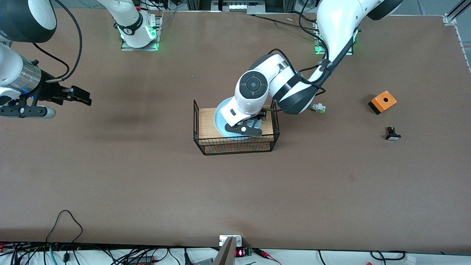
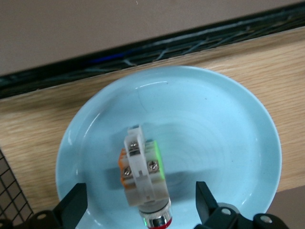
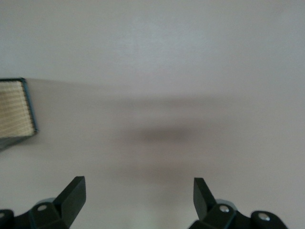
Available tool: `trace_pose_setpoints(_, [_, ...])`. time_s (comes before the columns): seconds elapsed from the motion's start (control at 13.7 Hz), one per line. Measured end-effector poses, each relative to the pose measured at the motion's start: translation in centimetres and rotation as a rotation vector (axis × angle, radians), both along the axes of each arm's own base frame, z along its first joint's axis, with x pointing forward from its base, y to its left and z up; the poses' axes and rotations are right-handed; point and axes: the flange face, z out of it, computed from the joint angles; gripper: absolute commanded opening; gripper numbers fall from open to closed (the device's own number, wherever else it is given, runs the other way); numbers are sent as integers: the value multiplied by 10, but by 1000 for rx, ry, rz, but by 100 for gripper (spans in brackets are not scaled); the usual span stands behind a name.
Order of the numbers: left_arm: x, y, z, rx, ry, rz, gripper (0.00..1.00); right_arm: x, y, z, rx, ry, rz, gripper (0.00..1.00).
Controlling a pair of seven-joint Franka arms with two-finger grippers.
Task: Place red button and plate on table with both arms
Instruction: 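Lower the left gripper and grasp the red button block, then lift the button with the left gripper while the right gripper reaches the plate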
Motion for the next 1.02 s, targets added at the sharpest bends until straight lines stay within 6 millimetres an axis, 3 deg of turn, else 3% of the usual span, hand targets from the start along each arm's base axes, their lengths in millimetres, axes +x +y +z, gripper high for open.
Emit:
trace_pose_setpoints(0.07, [1,-1,-1,-7,-5,4,59,0,3,-2,25,11,-58,100])
trace_pose_setpoints(0.22, [-1,-4,-1,-6,-6,25,32,1,9,-5,58,36,-182,100])
trace_pose_setpoints(0.37, [-6,-10,-1,6,-5,73,8,2,20,-9,68,57,-258,100])
trace_pose_setpoints(0.44, [-10,-14,-1,18,-15,85,0,2,27,-11,72,66,-286,100])
trace_pose_setpoints(0.8, [-11,-18,1,39,-41,101,0,-4,74,-21,69,109,-268,100])
trace_pose_setpoints(1.02, [-1,-4,22,59,-40,123,0,-10,104,-23,54,124,-284,100])
